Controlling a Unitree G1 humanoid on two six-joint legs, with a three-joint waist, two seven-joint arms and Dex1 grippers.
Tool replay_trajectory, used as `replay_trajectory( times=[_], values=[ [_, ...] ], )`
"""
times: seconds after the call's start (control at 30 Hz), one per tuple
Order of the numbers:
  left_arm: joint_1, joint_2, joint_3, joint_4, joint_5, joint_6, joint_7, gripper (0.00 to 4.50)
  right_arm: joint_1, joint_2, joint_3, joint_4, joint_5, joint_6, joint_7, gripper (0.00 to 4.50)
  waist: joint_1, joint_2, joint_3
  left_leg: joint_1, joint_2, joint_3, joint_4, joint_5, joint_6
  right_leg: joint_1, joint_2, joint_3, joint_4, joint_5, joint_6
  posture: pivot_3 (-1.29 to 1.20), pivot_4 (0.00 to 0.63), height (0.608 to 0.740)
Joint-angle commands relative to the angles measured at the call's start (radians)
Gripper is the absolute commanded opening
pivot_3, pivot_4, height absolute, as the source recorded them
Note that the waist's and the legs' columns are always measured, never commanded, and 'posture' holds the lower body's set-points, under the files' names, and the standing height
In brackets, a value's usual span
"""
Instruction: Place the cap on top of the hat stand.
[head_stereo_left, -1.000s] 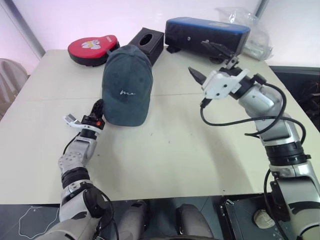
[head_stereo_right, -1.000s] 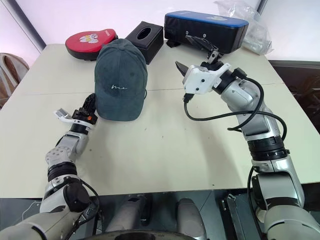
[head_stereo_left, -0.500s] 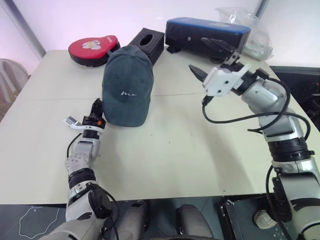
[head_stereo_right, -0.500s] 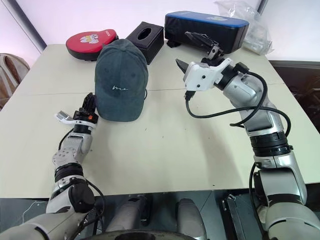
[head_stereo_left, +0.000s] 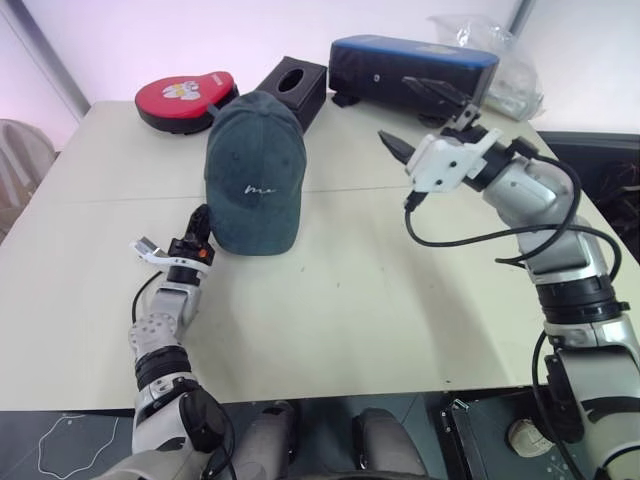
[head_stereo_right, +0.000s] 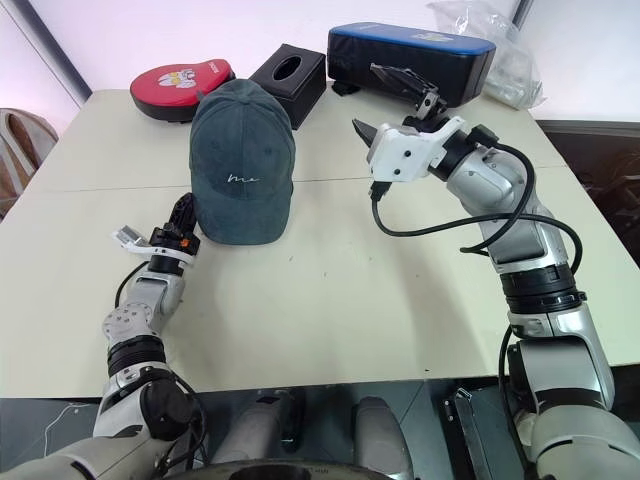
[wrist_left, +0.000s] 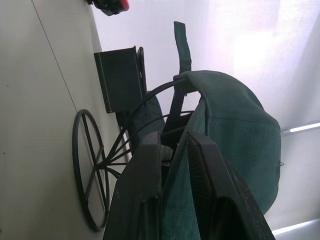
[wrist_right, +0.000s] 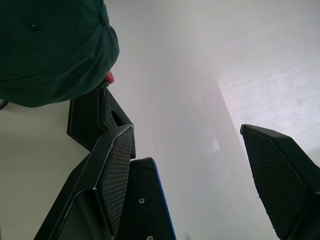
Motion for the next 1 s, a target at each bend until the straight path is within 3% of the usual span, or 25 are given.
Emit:
replay_trajectory(
  times=[0.03,0.17,0.4,0.57,0.73,1.0],
  values=[
    [0.043,-0.015,0.001,0.037,-0.005,0.010,0.027,2.15,-0.007,-0.005,-0.034,-0.045,0.016,0.002,-0.014,3.52,0.000,0.000,0.000,0.000,0.000,0.000,0.000,0.000,0.000,0.000,0.000,0.000,0.000,0.000,0.000,0.00,0.150,0.740],
    [0.055,-0.013,-0.007,0.018,0.002,0.005,0.034,4.18,-0.004,-0.005,-0.034,-0.049,0.016,0.007,-0.014,3.52,0.000,0.000,0.000,0.000,0.000,0.000,0.000,0.000,0.000,0.000,0.000,0.000,0.000,0.000,0.000,0.00,0.150,0.740],
    [0.146,0.006,-0.020,-0.089,-0.014,0.042,0.053,4.18,0.000,-0.003,-0.035,-0.054,0.022,0.012,-0.013,3.52,-0.004,0.000,0.000,0.000,0.000,0.000,0.000,0.000,0.000,0.000,0.000,0.001,0.000,0.000,0.000,0.00,0.150,0.740],
    [0.255,0.095,-0.034,-0.242,-0.031,0.125,0.062,4.18,0.013,0.017,-0.042,-0.062,0.054,0.048,-0.010,3.52,-0.019,0.000,0.000,0.001,0.001,0.000,-0.002,0.000,0.000,-0.002,0.001,0.002,0.000,0.000,0.000,0.00,0.150,0.740],
    [0.321,0.263,-0.032,-0.363,-0.060,0.196,0.050,4.18,0.037,0.050,-0.048,-0.074,0.112,0.103,0.002,3.52,-0.022,0.000,0.000,0.000,0.001,0.000,-0.003,0.000,0.001,-0.002,0.001,0.003,0.000,0.000,0.000,0.00,0.150,0.740],
    [0.261,0.689,-0.081,-0.417,0.091,0.173,-0.110,4.18,0.090,0.142,-0.065,-0.107,0.374,0.418,0.157,3.52,0.026,-0.003,0.002,0.000,-0.001,-0.003,-0.002,-0.003,0.005,-0.005,-0.001,0.001,-0.001,0.000,-0.001,0.00,0.150,0.740]
  ],
)
